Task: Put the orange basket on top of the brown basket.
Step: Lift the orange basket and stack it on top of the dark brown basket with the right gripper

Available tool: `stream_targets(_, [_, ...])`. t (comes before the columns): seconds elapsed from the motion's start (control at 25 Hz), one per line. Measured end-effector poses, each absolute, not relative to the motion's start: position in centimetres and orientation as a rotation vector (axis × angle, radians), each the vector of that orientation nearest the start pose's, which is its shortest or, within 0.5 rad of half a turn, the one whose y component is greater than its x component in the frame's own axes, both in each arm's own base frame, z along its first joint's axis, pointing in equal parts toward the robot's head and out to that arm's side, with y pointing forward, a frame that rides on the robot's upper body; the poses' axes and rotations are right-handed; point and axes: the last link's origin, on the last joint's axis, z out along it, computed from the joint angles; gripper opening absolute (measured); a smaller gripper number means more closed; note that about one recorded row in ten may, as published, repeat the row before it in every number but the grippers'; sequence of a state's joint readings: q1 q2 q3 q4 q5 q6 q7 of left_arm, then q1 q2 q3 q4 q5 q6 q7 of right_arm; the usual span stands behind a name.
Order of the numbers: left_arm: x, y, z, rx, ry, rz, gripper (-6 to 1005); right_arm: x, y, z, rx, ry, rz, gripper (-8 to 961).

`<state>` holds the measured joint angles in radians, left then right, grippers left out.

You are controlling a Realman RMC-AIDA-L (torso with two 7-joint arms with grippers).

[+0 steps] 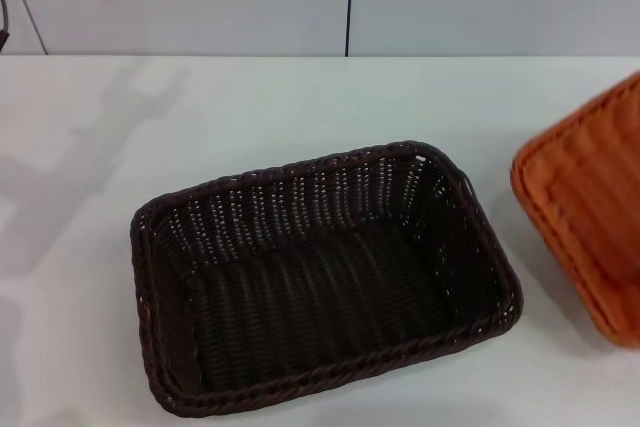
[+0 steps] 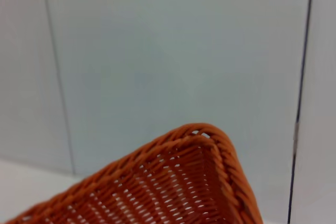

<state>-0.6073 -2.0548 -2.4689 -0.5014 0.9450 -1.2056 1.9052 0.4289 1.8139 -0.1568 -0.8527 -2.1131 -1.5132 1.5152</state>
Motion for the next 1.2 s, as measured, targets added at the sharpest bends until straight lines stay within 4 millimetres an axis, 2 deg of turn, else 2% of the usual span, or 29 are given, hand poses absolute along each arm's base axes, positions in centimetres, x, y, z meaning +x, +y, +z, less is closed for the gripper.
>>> stream_targets(0.16, [-24.2, 41.7, 10.9, -1.627, -0.663, -1.424, 860, 35.7, 32.6, 22.1, -1.961, 0.7, 0.574, 178])
stream_targets(0.28, [-24.2, 41.7, 10.9, -1.627, -0.664, -1.423, 860, 34.5, 33.4, 21.7, -1.917, 0.671, 0.679, 183])
stream_targets(0.36, [-24.3, 41.7, 10.9, -1.631, -0.664, -1.417, 860, 33.0, 34.5, 20.8, -1.87, 0.64, 0.795, 187])
stream_targets(0.56, [-24.5, 41.6, 11.0, -1.63, -0.664, -1.411, 860, 32.0, 35.1, 20.0, -1.845, 0.611, 0.867, 196])
stream_targets(0.64, [-24.6, 41.6, 11.1, -1.63, -0.665, -1.408, 860, 30.8, 35.5, 18.9, -1.818, 0.568, 0.954, 200])
stream_targets(0.68, [-24.6, 41.6, 11.1, -1.63, -0.666, -1.406, 860, 30.8, 35.5, 18.9, -1.818, 0.568, 0.954, 201])
stream_targets(0.72, [-24.7, 41.6, 11.1, -1.63, -0.67, -1.401, 860, 29.8, 35.5, 18.2, -1.797, 0.532, 1.035, 203])
stream_targets(0.88, [-24.8, 41.7, 11.0, -1.633, -0.677, -1.393, 860, 28.6, 35.5, 17.3, -1.788, 0.492, 1.154, 211])
stream_targets(0.92, [-24.8, 41.8, 11.0, -1.635, -0.68, -1.389, 860, 27.9, 35.6, 16.3, -1.803, 0.48, 1.21, 213])
stream_targets(0.96, [-24.8, 41.8, 11.0, -1.635, -0.68, -1.389, 860, 27.9, 35.6, 16.3, -1.803, 0.48, 1.21, 214])
stream_targets(1.04, [-24.8, 41.9, 11.0, -1.633, -0.684, -1.384, 860, 27.2, 35.5, 14.7, -1.818, 0.467, 1.273, 218])
stream_targets(1.08, [-24.8, 41.9, 11.0, -1.633, -0.684, -1.384, 860, 27.2, 35.5, 14.7, -1.818, 0.467, 1.273, 220])
stream_targets(1.12, [-24.8, 41.9, 11.0, -1.632, -0.685, -1.382, 860, 26.9, 35.2, 13.5, -1.815, 0.457, 1.333, 222])
stream_targets(1.2, [-24.8, 42.0, 11.0, -1.631, -0.686, -1.379, 860, 26.9, 34.9, 13.0, -1.81, 0.455, 1.363, 225])
